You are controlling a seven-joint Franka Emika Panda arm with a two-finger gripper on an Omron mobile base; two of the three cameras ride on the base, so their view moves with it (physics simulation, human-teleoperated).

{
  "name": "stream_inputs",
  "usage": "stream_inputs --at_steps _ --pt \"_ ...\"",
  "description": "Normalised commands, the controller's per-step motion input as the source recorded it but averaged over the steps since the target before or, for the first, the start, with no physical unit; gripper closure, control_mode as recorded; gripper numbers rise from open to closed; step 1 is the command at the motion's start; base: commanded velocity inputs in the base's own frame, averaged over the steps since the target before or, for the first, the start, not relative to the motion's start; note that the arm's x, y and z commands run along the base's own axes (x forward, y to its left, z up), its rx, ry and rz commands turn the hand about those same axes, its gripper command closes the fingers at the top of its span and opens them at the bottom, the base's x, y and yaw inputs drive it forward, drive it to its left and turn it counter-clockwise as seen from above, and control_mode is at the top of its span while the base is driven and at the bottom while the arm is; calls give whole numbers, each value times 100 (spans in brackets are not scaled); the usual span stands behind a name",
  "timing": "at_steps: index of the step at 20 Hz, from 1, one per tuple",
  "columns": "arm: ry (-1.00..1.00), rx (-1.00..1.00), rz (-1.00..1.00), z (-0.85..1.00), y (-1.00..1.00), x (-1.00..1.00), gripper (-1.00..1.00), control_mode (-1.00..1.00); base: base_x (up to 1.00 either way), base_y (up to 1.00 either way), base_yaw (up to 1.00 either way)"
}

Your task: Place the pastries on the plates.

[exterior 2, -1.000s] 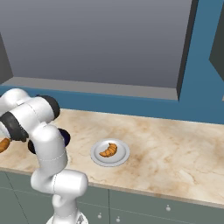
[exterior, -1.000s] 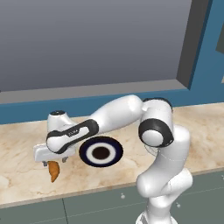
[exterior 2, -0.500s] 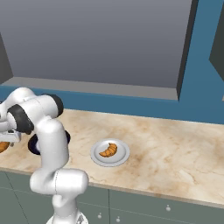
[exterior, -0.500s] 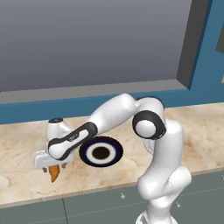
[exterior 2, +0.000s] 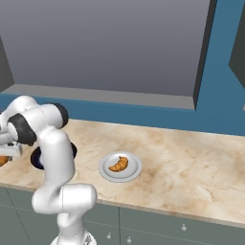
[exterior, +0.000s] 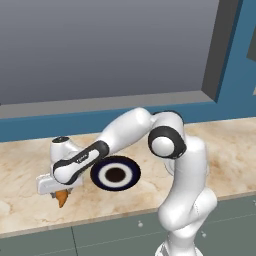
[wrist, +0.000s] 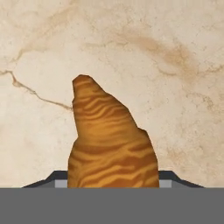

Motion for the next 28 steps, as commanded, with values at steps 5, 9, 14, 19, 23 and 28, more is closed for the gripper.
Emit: stream_inputs --at_steps 5,9,14,19,23,28 --pt "-4 0 0 82 -20 -14 100 -100 0 0 0" --pt "0 0 -3 49 -53 -4 100 -100 0 0 0" --pt "0 0 -8 12 -79 0 100 -100 0 0 0" --pt "0 0 -9 2 -93 14 100 -100 0 0 0" --pt "0 0 -9 0 -92 26 100 -100 0 0 0" --pt "0 0 -7 -1 -73 47 100 -100 0 0 0"
